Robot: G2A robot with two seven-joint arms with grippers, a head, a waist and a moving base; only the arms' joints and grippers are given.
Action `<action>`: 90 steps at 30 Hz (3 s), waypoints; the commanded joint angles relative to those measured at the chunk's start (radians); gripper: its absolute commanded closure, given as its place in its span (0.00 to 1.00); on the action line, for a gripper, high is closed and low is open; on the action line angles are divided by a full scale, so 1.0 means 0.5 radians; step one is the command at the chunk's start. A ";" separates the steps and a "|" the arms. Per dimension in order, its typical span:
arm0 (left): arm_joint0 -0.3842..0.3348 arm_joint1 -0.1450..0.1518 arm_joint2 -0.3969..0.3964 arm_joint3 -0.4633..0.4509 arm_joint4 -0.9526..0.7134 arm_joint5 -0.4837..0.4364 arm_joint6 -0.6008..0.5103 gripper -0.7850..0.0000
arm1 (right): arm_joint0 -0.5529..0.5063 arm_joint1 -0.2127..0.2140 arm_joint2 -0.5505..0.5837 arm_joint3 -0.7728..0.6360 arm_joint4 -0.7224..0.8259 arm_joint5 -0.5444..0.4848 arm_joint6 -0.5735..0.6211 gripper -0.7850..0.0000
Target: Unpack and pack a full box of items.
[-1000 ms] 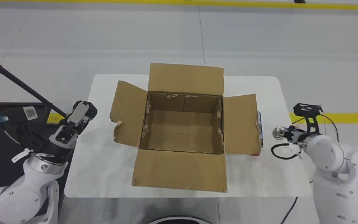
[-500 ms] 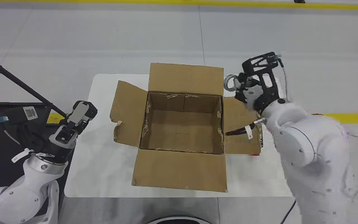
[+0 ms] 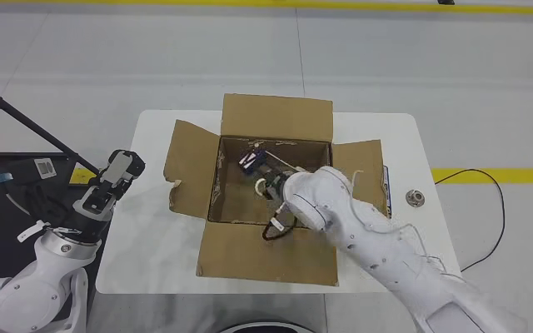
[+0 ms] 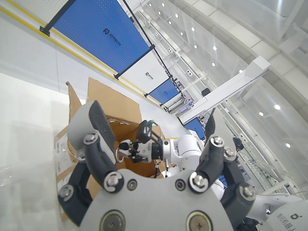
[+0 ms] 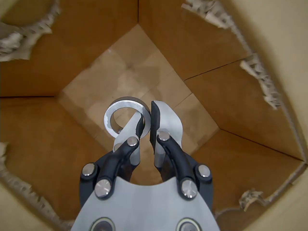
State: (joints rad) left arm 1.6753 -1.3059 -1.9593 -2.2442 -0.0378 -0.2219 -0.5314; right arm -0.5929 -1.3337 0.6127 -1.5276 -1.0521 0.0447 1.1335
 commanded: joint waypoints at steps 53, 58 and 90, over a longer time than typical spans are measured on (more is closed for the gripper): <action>0.000 0.000 0.000 0.000 0.000 0.000 0.000 0.00 | -0.923 0.153 1.931 -1.173 -0.640 0.014 0.192 0.08; 0.000 0.000 0.000 0.000 0.000 0.000 0.000 0.00 | -0.922 0.183 2.217 -0.777 -0.637 -0.051 0.281 0.11; 0.000 0.000 0.000 0.000 0.000 0.000 0.000 0.00 | -0.538 0.261 2.153 0.414 -0.460 -0.212 0.515 0.59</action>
State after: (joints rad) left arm 1.6753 -1.3059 -1.9593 -2.2442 -0.0378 -0.2219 -0.5314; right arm -0.8639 -1.2043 1.6896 -1.3281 -1.2828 -0.0610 1.3927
